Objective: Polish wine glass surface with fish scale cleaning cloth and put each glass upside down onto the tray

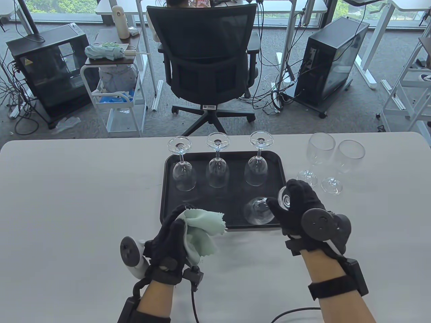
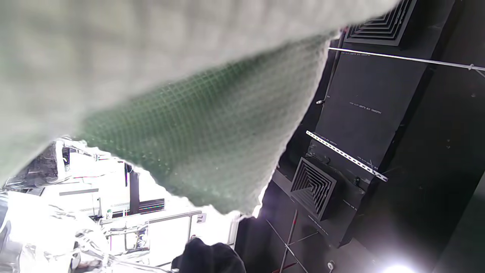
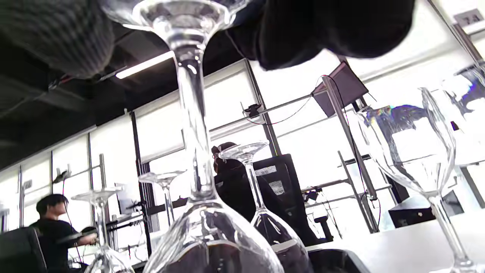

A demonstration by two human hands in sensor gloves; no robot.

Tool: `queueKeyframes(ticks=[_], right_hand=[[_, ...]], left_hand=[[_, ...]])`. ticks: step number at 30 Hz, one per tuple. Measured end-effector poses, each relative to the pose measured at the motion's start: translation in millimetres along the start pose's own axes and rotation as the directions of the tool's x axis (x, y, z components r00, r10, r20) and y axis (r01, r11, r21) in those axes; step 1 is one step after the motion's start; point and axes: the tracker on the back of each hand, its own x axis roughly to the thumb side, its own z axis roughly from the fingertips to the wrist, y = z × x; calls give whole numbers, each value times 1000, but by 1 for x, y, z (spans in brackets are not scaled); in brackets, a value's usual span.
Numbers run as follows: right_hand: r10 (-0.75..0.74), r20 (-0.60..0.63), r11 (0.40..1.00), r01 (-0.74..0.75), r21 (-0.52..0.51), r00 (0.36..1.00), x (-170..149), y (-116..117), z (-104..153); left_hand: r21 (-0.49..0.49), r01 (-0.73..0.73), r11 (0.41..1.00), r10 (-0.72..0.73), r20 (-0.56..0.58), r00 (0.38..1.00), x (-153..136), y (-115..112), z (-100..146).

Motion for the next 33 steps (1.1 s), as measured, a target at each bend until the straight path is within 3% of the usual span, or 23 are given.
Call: queueKeyframes(ticks=[4, 6, 12, 16, 17, 20, 22, 24, 28, 29, 33], right_hand=[[142, 56, 987, -146, 66, 988, 20, 12, -18], [154, 16, 979, -154, 134, 988, 23, 18, -27], [-58, -217, 953, 119, 279, 975, 0, 29, -34], [-145, -177, 935, 194, 297, 973, -12, 28, -31], [-180, -169, 930, 223, 292, 969, -15, 26, -30], [-260, -162, 953, 281, 117, 952, -37, 6, -21], [-311, -245, 949, 316, -20, 918, -69, -2, -11], [-375, -437, 926, 356, -128, 818, -110, 1, 7], [-446, -774, 840, 509, -189, 449, -178, 44, 43], [-445, -802, 819, 542, -185, 398, -188, 55, 47], [-405, -862, 795, 583, -168, 304, -211, 79, 46]], left_hand=[[1, -1, 1000, 1, -3, 1000, 1, -1, 1], [-4, 1, 1000, -1, -4, 1000, 1, -1, 0], [1, -6, 1000, 6, -5, 1000, 2, -1, 0], [4, -4, 1000, 4, -3, 1000, 2, 0, 0], [3, -5, 1000, 5, -3, 1000, 2, 0, 0], [13, -15, 1000, 15, -5, 1000, 2, 1, 0], [13, -19, 1000, 19, -2, 1000, 2, 2, -1], [16, -18, 1000, 18, 3, 1000, 3, 2, -1], [21, -19, 1000, 18, 11, 1000, 4, 3, -2], [23, -18, 1000, 17, 12, 1000, 4, 4, -2], [31, -16, 999, 16, 13, 1000, 5, 5, -1]])
